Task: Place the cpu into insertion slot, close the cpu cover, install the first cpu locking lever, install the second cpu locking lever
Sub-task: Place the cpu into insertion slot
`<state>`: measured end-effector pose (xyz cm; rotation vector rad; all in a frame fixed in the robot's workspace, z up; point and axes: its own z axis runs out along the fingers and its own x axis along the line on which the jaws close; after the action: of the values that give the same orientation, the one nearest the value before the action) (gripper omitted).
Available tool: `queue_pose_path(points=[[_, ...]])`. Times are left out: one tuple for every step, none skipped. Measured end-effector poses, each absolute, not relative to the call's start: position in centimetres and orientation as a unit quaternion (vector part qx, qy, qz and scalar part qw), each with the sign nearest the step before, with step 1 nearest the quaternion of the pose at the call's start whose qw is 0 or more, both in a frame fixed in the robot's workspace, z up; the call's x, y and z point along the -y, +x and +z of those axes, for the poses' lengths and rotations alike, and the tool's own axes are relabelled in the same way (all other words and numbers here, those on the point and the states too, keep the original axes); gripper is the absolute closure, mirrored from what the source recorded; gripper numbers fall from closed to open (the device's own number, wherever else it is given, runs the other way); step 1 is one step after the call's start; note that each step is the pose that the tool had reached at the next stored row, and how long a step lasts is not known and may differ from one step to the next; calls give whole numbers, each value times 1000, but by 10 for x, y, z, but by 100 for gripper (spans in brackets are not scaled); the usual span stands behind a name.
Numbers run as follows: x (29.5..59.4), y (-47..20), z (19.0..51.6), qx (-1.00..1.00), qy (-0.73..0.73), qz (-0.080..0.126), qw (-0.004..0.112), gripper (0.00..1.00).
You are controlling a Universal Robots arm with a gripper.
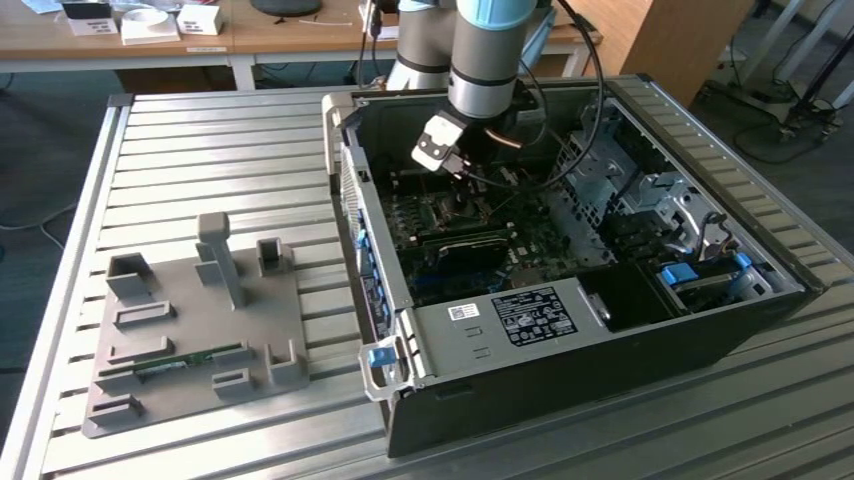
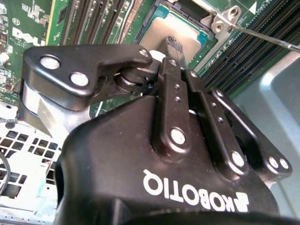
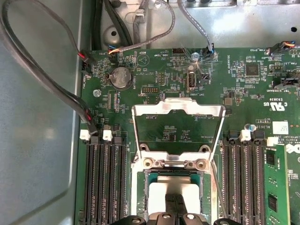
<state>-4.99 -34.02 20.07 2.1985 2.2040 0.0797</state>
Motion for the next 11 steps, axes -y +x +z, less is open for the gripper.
queue_pose_path(points=[[340, -50, 200, -708, 706, 25, 14, 89], [340, -50, 200, -708, 706, 25, 14, 89], [340, -50, 200, -708, 706, 25, 14, 89], [340, -50, 200, -708, 706, 25, 14, 89], [340, -50, 200, -708, 706, 25, 14, 89], [340, -50, 200, -708, 706, 26, 14, 89], [340, -50, 200, -708, 706, 26, 14, 89], [340, -50, 200, -708, 706, 26, 14, 89], [340, -50, 199, -708, 706, 25, 14, 89], [340, -50, 199, -708, 706, 25, 14, 89], [340, -50, 199, -708, 706, 25, 14, 89]])
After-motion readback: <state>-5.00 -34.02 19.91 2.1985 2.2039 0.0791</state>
